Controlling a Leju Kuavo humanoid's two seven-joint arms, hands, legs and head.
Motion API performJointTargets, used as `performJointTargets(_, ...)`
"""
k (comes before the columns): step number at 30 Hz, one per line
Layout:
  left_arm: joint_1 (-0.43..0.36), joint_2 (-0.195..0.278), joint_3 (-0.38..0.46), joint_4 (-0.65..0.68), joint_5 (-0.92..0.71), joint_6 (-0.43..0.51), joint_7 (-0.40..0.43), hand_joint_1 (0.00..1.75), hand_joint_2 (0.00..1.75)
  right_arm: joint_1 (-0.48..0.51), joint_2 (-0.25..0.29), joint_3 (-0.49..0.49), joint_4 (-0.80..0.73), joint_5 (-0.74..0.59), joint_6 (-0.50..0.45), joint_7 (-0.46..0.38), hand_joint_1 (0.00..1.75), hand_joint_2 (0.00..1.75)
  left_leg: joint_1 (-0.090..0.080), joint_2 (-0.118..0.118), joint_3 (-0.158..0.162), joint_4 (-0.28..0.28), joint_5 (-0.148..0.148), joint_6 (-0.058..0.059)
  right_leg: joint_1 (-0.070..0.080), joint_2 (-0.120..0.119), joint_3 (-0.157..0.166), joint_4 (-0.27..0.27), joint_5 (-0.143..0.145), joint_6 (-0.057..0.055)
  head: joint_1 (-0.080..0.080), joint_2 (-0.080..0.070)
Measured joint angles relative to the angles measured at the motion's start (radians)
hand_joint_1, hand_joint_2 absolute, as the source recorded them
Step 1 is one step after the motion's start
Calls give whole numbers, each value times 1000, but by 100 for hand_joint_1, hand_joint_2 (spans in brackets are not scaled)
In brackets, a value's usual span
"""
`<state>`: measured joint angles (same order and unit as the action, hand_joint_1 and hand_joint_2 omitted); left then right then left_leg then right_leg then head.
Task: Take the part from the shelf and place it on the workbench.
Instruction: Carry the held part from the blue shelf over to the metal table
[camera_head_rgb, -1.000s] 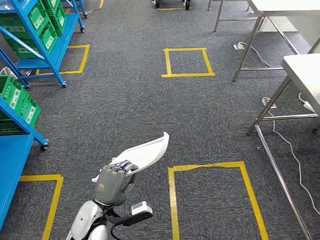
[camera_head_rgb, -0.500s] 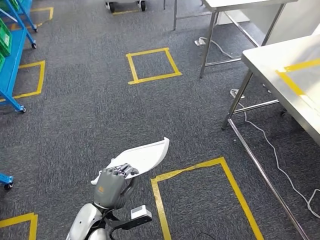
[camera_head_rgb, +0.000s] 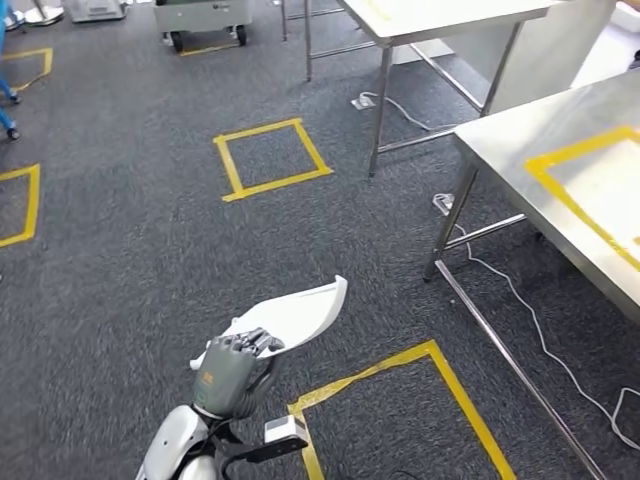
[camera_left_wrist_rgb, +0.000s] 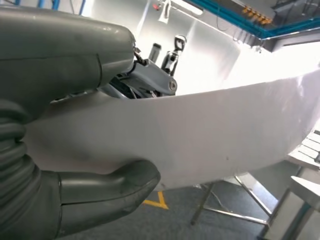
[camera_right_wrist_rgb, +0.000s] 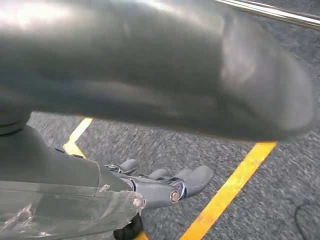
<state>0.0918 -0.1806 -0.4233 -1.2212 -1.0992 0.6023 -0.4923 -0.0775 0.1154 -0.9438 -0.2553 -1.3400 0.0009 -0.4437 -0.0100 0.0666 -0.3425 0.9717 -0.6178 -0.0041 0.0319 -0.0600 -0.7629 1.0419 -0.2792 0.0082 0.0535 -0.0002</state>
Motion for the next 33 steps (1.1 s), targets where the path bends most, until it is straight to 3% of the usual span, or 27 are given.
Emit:
performJointTargets(2, -5, -1, -2, -1, 1, 0, -2, 175, 175, -7, 0, 0, 0, 0, -1, 1, 0, 0, 1, 1, 1, 8, 0, -7, -4, 29, 2, 1, -5, -6, -5, 0)
performJointTargets(4, -8, -2, -3, -2, 2, 1, -4, 175, 175, -9, 0, 0, 0, 0, -1, 2, 0, 0, 3, -29, -28, 66, -16, -13, -9, 52, 9, -9, -9, -13, -5, 0)
performJointTargets(6, -9, 1, -3, -2, 4, 2, -5, 175, 175, -10, 0, 0, 0, 0, -1, 2, 0, 0, 4, -55, -95, 175, -81, -17, -11, 74, 12, -15, -12, -17, -5, 0)
performJointTargets(8, -9, 4, -3, -2, 4, 2, -7, 175, 175, -11, 0, 0, 0, 0, -1, 2, 0, 0, 4, -59, -158, 256, -129, -17, -11, 97, 12, -16, -12, -18, -5, 0)
performJointTargets(9, -9, 5, -3, -2, 4, 2, -7, 175, 175, -10, 0, 0, 0, 0, -1, 2, 0, 0, 4, -60, -171, 258, -121, -14, -11, 109, 12, -16, -11, -18, -5, 0)
performJointTargets(12, -11, 6, -3, -2, 6, 1, -10, 175, 175, -10, 0, 0, 0, 0, -2, 2, 0, 0, 1, -94, -134, 114, -7, -2, -11, 145, 8, -16, 4, -11, -5, 0)
performJointTargets(14, -13, 6, -3, -2, 11, 1, -15, 175, 175, -9, 0, 0, 0, 0, -2, 2, 0, 0, -4, -123, -117, 48, 25, 6, -13, 163, 3, -19, 21, -2, -4, 0)
performJointTargets(16, -13, 6, -3, -2, 18, 0, -19, 175, 175, -4, 0, 0, 0, 0, -2, 2, 0, 0, -9, -121, -123, 41, 42, 16, -15, 178, 2, -31, 39, 11, -3, 0)
performJointTargets(18, -15, 4, -4, -2, 20, -3, -19, 175, 175, 2, 1, 0, 0, 0, -2, 2, 0, 0, -6, -100, -130, 36, 75, 29, -15, 166, -8, -29, 28, 20, -4, 0)
performJointTargets(19, -16, 3, -4, -2, 20, -5, -19, 175, 175, 3, 1, 0, 0, -2, -2, 2, 0, 0, -3, -88, -136, 33, 85, 35, -16, 144, -21, -4, -4, 25, -3, 0)
performJointTargets(21, -16, 3, -4, -2, 19, -11, -14, 175, 175, 0, 2, 0, 0, -6, -2, 2, 0, 0, -1, -64, -153, 32, 100, 40, -22, 91, -60, 114, -104, 38, 1, 0)
performJointTargets(22, -15, 4, -3, -2, 18, -13, -11, 175, 175, -2, 2, 0, 0, -8, -2, 2, 0, 0, 0, -51, -161, 32, 104, 39, -27, 77, -79, 187, -144, 47, 1, 0)
performJointTargets(23, -15, 5, -3, -2, 17, -15, -8, 175, 175, -3, 2, 0, 0, -9, -2, 2, 0, 0, 2, -37, -169, 32, 105, 36, -33, 71, -88, 244, -166, 54, 1, 0)
performJointTargets(24, -15, 6, -2, -1, 15, -16, -5, 175, 175, -3, 2, 0, 0, -8, -2, 2, 0, 0, 4, -24, -175, 32, 104, 33, -38, 67, -79, 268, -170, 61, 1, 0)
performJointTargets(25, -15, 6, -2, -1, 13, -16, -1, 175, 175, -2, 2, -1, 0, -8, -2, 2, 0, 0, 7, -12, -178, 32, 102, 30, -43, 63, -49, 249, -159, 68, 1, 0)
performJointTargets(27, -15, 6, -1, -1, 9, -18, 9, 175, 175, 0, 2, -1, 1, -8, -2, 2, 0, 0, 13, 12, -177, 33, 98, 20, -49, 32, 58, 119, -141, 81, 2, 0)
performJointTargets(29, -16, 7, 0, -1, 3, -18, 16, 175, 175, -2, 4, -2, 1, -9, -1, 3, 0, 0, 15, 32, -165, 33, 88, 3, -45, 2, 136, 27, -149, 75, -2, 0)
performJointTargets(30, -16, 7, 1, -1, 1, -19, 18, 175, 175, -3, 5, -2, 1, -10, -1, 3, 0, 0, 16, 39, -157, 32, 81, -6, -40, -3, 148, 15, -163, 64, -5, 0)
performJointTargets(32, -19, 4, 1, -1, -2, -19, 19, 175, 175, -2, 4, -3, 0, -10, 0, 3, 0, 0, 22, 51, -135, 27, 65, -24, -35, 15, 158, 11, -183, 38, -12, 0)
performJointTargets(33, -21, 2, 1, -2, -2, -19, 19, 175, 175, -2, 3, -4, 0, -12, 0, 3, 0, 0, 26, 41, -127, 31, 58, -31, -36, 25, 170, 7, -190, 29, -15, 0)
